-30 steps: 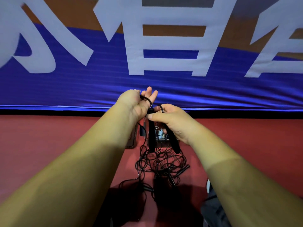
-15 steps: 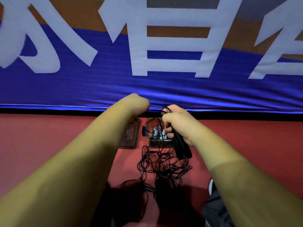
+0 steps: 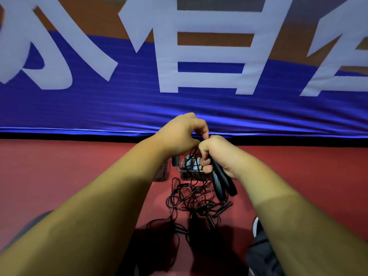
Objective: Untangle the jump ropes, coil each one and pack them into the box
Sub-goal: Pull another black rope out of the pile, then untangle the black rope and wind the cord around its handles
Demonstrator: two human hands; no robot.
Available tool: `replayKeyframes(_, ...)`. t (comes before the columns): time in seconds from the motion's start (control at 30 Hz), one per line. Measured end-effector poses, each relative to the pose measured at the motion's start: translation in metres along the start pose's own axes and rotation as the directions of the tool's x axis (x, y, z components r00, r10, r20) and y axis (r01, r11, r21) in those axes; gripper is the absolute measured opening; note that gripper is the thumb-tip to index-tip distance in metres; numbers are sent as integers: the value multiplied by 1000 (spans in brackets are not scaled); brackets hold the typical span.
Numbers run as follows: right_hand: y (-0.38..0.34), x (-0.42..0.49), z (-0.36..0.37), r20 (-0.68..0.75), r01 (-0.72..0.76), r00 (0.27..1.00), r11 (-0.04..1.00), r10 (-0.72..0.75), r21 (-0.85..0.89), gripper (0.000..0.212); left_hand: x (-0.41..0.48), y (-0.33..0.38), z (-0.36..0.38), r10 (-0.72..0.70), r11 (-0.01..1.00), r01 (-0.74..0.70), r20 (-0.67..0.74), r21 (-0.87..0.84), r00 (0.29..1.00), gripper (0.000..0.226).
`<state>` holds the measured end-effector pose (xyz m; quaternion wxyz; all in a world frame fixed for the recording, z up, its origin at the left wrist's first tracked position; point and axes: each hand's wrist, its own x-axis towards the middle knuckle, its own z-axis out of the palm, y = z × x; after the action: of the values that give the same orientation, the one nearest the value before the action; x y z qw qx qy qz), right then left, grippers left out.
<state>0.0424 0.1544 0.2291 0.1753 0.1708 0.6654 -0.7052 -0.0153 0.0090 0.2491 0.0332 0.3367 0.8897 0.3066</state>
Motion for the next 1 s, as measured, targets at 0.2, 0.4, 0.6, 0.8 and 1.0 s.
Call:
replayKeyframes(0.2, 1, -2, -7, 8, 6, 1000, 999, -6, -42, 34, 2, -2, 5, 32, 999, -34, 60, 33, 998, 27)
replayKeyframes(0.4, -8, -2, -13, 38, 59, 998, 987, -54, -150, 22, 5, 8, 5, -89, 992, 87, 20, 93, 996, 16)
replayKeyframes(0.6, -6, -1, -25, -100, 105, 972, 779, -211, -618, 14, 11, 13, -1, -354, 934, 343, -145, -94, 924, 9)
replayKeyframes(0.8, -8, -2, -29, -162, 160, 908, 678, -386, -718, 15, 16, 22, -3, -479, 826, 399, -124, -398, 869, 14)
replayKeyframes(1.0, -14, -4, -30, -232, 106, 894, 686, -382, -720, 26, 16, 32, -9, -452, 744, 300, -119, -597, 884, 28)
